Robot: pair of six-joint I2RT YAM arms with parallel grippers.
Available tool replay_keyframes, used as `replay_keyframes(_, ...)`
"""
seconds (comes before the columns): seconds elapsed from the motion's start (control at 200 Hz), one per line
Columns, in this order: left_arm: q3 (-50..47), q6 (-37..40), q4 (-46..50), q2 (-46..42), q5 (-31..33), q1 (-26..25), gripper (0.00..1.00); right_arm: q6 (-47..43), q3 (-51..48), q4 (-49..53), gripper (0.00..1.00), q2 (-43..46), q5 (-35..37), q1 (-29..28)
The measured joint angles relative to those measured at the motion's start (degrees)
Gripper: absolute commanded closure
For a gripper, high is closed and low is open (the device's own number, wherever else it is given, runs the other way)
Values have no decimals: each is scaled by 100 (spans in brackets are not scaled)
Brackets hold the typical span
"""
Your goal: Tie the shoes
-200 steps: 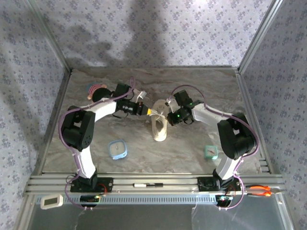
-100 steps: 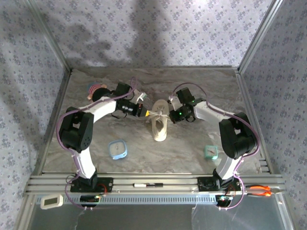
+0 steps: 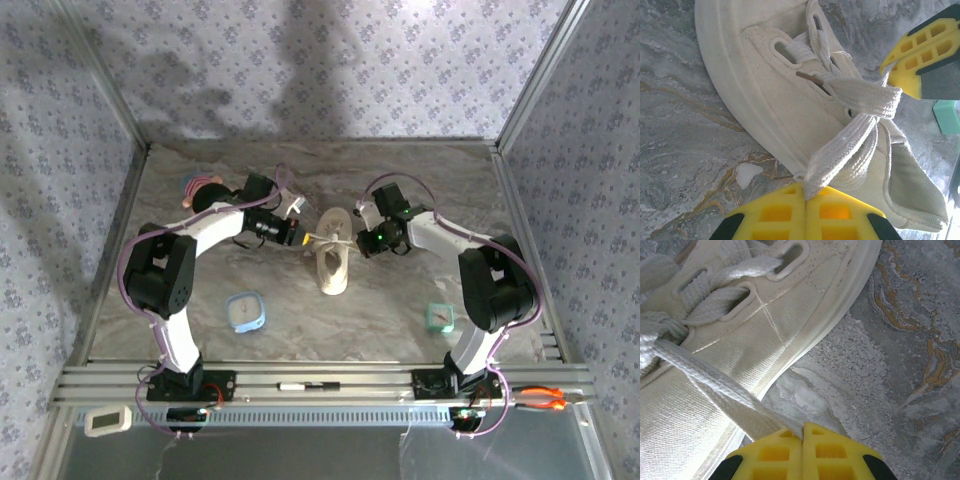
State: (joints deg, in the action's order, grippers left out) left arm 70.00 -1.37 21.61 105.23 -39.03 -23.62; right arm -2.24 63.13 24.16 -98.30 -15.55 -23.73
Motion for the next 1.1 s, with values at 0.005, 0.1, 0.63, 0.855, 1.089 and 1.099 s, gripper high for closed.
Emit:
replay_keyframes(0.005, -7, -4, -7, 0, 0, 0, 100, 7, -4, 2, 100, 0, -2, 2)
replay_keyframes(0.1, -96, -39, -66, 0, 7, 11, 100, 48, -63, -17, 100, -2, -39, 24)
replay_keyframes(0.63, -422, -234, -348, -2, -96, 107, 100, 238, -129, -15, 82, -177, -402, 151)
replay_keyframes(0.855, -133, -234, -44, -2, 109, -129, 100, 492, -70, 321, 49, 282, -164, 125)
replay_keyframes(1.089, 256, -302, 94, 0, 162, -315, 100, 566, 743, 566, 42, 822, 216, -92)
replay_keyframes(1.099, 256, -302, 96, 0, 164, -315, 100, 566, 782, 575, 42, 822, 236, -109)
